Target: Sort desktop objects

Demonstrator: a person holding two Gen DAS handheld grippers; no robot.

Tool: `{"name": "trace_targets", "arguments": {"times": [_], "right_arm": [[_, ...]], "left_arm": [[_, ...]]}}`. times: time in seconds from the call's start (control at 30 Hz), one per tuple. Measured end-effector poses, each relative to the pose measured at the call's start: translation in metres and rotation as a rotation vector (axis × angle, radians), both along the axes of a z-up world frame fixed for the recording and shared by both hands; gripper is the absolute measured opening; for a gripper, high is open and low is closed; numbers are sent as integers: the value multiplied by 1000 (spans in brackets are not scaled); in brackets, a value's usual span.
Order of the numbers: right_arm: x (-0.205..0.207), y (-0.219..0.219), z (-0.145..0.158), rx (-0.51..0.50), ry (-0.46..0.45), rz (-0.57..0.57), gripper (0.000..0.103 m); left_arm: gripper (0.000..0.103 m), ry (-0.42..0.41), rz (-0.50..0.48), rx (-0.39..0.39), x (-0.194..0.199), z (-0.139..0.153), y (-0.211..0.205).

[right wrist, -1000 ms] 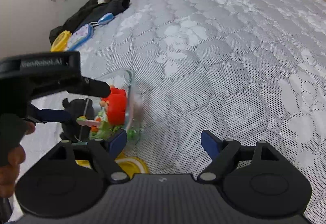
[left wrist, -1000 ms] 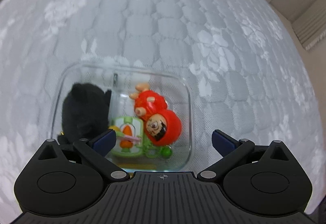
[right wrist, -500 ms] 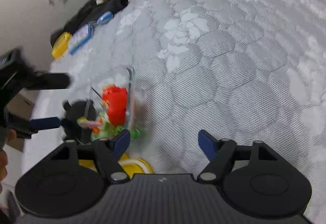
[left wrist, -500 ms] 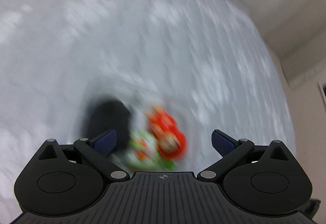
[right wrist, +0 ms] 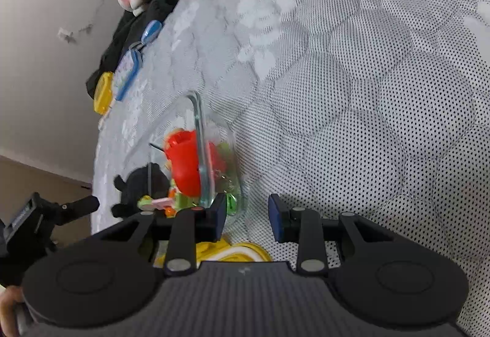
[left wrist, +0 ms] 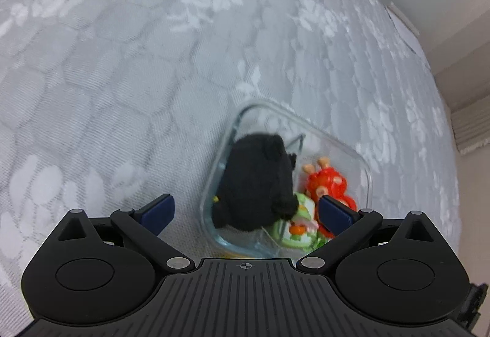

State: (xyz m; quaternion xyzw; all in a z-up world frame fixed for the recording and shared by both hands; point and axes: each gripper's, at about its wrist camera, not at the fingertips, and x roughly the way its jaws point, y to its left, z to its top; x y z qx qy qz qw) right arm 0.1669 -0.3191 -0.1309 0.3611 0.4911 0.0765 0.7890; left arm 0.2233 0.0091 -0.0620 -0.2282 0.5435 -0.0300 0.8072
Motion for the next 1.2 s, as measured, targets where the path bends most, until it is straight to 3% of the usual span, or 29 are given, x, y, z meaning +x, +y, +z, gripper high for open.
{"name": "trace_targets", "arguments": {"times": [0.23, 0.3, 0.33, 0.37, 0.43, 0.57, 0.67, 0.77, 0.9, 0.97, 1.07, 1.2], "right_arm": [[1, -2, 1, 3, -21, -14, 34], [2, 2, -3, -10, -8, -1, 27], [2, 3, -3, -17, -10, 6, 11], [1, 5, -2, -25, -14, 12, 5], [1, 7, -2, -34, -17, 22, 5], [-2, 3, -4, 17, 7, 0, 18], [-4, -6, -4, 63, 14, -42, 27], [-5, -7, -2, 53, 13, -53, 27], [-6, -8, -1, 45, 12, -64, 30], [-8, -10, 1, 34, 12, -72, 37], [-10, -12, 5, -2, 16, -81, 44], [-13, -16, 7, 15, 13, -94, 50]], "left_arm": [[102, -2, -41, -75, 2, 0, -14], [102, 24, -65, -105, 1, 0, -21], [102, 25, -72, -112, 0, 1, -24], [102, 26, -78, -118, -1, 2, -28], [102, 3, -75, -100, -4, 5, -34], [102, -25, -49, -57, -7, 13, -34], [102, -10, -73, 19, -13, 15, -34], [103, 0, -114, 63, -19, 17, -36], [103, 3, -148, 224, -23, 19, -52], [103, 4, -167, 208, -22, 17, -60], [102, 3, -138, 91, -20, 14, -65], [102, -85, -115, 56, -12, 19, -77]]}}
